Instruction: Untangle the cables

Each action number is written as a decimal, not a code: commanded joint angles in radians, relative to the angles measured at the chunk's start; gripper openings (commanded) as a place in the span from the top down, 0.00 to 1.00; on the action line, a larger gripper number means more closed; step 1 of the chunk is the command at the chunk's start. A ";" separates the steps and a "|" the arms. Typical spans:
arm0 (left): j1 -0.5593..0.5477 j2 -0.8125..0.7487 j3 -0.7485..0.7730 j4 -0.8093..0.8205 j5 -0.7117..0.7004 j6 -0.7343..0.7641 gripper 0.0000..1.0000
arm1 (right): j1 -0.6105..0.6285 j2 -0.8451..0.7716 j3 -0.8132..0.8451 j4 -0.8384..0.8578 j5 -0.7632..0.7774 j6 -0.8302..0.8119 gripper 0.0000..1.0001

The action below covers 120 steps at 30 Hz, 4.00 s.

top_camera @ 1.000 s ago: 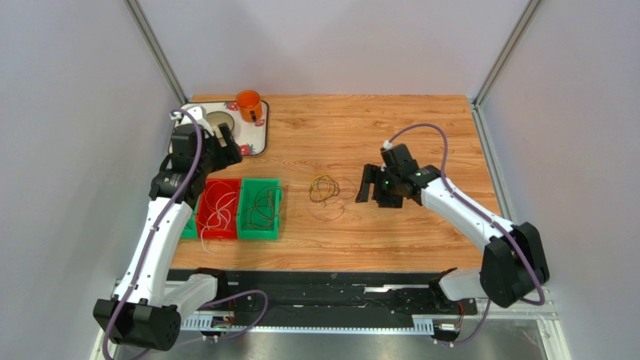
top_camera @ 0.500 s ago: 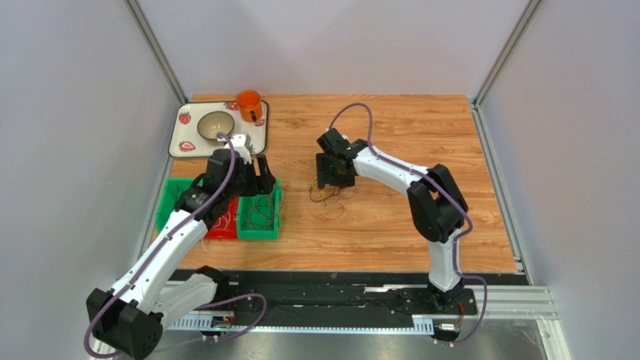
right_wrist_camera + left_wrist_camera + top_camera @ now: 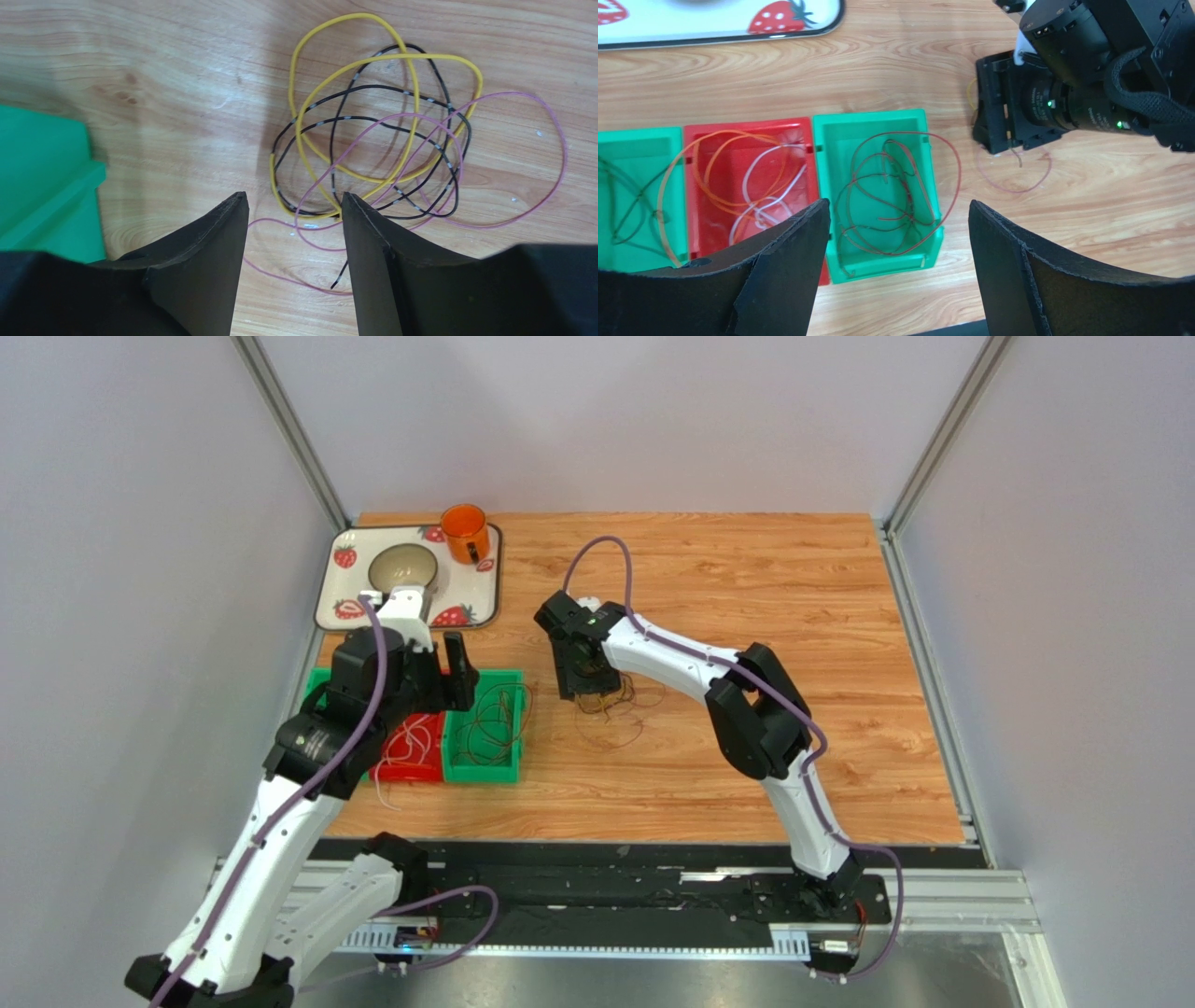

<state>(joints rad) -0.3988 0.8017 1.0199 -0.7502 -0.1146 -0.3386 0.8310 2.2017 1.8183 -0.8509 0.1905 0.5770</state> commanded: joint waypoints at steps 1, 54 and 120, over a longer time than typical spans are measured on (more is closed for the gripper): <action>-0.003 -0.025 -0.020 -0.063 -0.045 0.070 0.19 | 0.007 0.039 0.075 -0.063 0.098 0.041 0.45; -0.003 -0.002 -0.014 -0.052 -0.026 0.095 0.21 | 0.013 0.153 0.245 -0.129 0.135 -0.023 0.72; -0.403 0.755 -0.018 0.503 -0.442 -0.189 0.30 | -0.047 -0.775 -0.235 -0.146 0.162 -0.137 1.00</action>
<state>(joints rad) -0.7982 1.4708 0.8936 -0.1665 -0.4164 -0.5121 0.8013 1.4624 1.6047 -1.0187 0.3145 0.4438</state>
